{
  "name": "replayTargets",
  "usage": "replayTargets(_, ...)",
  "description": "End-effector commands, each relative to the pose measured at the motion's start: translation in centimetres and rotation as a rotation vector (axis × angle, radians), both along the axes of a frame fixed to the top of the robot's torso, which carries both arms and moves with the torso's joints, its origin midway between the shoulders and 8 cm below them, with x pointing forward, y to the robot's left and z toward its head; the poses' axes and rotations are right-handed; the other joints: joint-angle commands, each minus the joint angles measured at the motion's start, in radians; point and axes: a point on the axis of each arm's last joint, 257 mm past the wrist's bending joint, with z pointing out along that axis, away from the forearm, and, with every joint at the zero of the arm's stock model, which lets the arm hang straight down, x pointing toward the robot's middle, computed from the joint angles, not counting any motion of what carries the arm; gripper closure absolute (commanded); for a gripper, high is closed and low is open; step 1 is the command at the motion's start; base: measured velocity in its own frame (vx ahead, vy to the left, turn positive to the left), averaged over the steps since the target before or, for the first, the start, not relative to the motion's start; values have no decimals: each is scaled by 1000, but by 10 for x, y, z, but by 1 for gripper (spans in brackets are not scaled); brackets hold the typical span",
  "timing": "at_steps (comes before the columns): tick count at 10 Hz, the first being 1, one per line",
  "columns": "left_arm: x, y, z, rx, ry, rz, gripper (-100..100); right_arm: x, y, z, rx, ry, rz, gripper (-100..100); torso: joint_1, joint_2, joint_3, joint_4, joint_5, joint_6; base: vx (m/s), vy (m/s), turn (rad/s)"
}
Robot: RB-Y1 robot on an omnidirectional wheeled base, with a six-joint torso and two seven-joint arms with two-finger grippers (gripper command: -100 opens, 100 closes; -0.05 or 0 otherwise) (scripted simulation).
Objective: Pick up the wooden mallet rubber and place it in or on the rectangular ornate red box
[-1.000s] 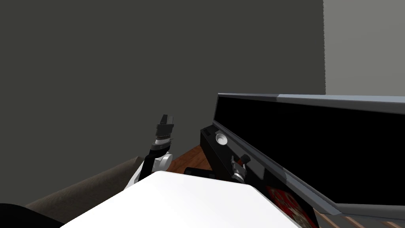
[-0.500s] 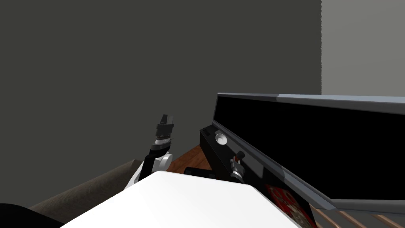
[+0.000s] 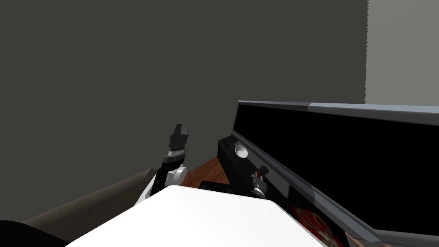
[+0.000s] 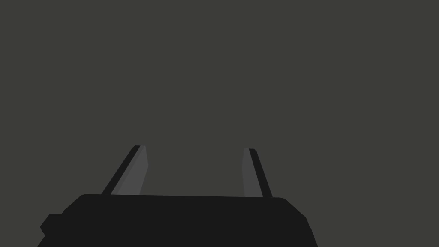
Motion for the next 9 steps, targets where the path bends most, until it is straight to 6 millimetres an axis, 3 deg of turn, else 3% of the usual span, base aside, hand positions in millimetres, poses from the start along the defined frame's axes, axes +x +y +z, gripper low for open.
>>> replayTargets(1, 0, 0, 0, 0, 0, 0, 0, -17, -19, -1, 2, 4, -45, 100, 0, 0, 0, 0, 0, 0, -83, -87, 345)
replayTargets(2, 0, 0, 0, 0, 0, 0, 0, -33, -36, -2, 4, 6, -91, 100, -4, 2, 1, 0, -1, 1, -80, -26, 351)
replayTargets(3, 0, 0, 0, 0, 0, 0, 0, -33, -36, -2, 4, 6, -91, 100, -1, 2, 1, 0, 0, 0, -51, 11, 135)
replayTargets(5, 0, 0, 0, 0, 0, 0, 0, -67, -67, -3, 6, 8, -183, 100, 2, 0, -1, -2, -2, 2, -55, 48, 367)
replayTargets(6, 0, 0, 0, 0, 0, 0, 0, -58, -73, 10, -15, -24, -180, 100, 4, 1, -1, -2, -1, 1, -46, 39, 183)
replayTargets(8, 0, 0, 0, 0, 0, 0, 0, -67, -67, -3, 6, 8, -183, 100, 1, -2, -2, -3, -2, 3, -3, 10, -33)
replayTargets(9, 0, 0, 0, 0, 0, 0, 0, -84, -83, -3, 5, 8, -228, 100, 0, -3, -3, -3, -2, 3, -20, 25, 331)
